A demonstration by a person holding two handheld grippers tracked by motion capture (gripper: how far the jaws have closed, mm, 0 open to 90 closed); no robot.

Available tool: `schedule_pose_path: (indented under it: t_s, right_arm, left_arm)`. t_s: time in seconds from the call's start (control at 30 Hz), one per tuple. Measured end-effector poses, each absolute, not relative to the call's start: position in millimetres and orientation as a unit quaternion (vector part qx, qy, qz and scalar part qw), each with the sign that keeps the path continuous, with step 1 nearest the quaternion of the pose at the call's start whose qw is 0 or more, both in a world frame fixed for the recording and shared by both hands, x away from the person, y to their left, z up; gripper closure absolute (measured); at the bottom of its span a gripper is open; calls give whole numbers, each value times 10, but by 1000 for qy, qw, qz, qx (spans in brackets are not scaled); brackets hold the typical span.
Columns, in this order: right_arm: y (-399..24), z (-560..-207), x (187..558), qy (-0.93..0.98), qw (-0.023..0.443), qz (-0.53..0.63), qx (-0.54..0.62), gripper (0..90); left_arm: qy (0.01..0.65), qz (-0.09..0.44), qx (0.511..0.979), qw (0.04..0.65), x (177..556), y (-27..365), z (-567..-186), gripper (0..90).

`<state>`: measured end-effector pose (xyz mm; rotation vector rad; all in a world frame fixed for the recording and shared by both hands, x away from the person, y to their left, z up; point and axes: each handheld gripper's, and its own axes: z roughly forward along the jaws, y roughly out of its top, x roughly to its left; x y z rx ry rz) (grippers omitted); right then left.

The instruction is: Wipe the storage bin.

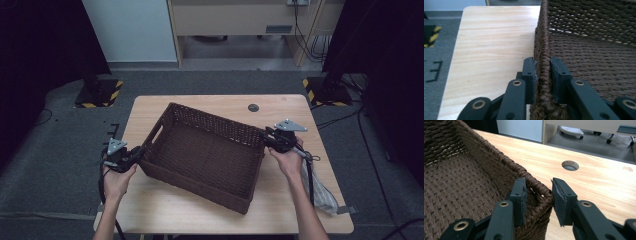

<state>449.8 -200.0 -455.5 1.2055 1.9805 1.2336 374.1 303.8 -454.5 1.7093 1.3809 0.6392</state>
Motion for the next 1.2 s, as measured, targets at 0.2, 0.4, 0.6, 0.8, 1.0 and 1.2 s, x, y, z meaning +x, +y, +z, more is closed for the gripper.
schedule_pose_path:
  t_s: [0.2,0.4,0.6,0.8,1.0,1.2]
  right_arm:
    - [-1995,-4496,4351,748,255,430,436,635]
    - [-2038,-4495,4207,744,247,437,441,620]
    - [-2051,-4522,4285,739,254,448,434,614]
    - [-2036,-4562,4321,743,245,450,430,687]
    - [-2045,-4527,4250,752,245,436,429,695]
    - [-2084,-4521,4105,751,242,435,434,689]
  left_arm:
    - [561,266,669,409,3909,3013,-4575,713]
    - [557,280,670,402,3968,2970,-4551,650]
    - [555,293,650,428,3754,3019,-4425,529]
    - [566,296,643,422,3623,3044,-4457,542]
    - [576,282,636,429,3741,2989,-4492,633]
    - [577,286,637,424,3926,2918,-4535,646]
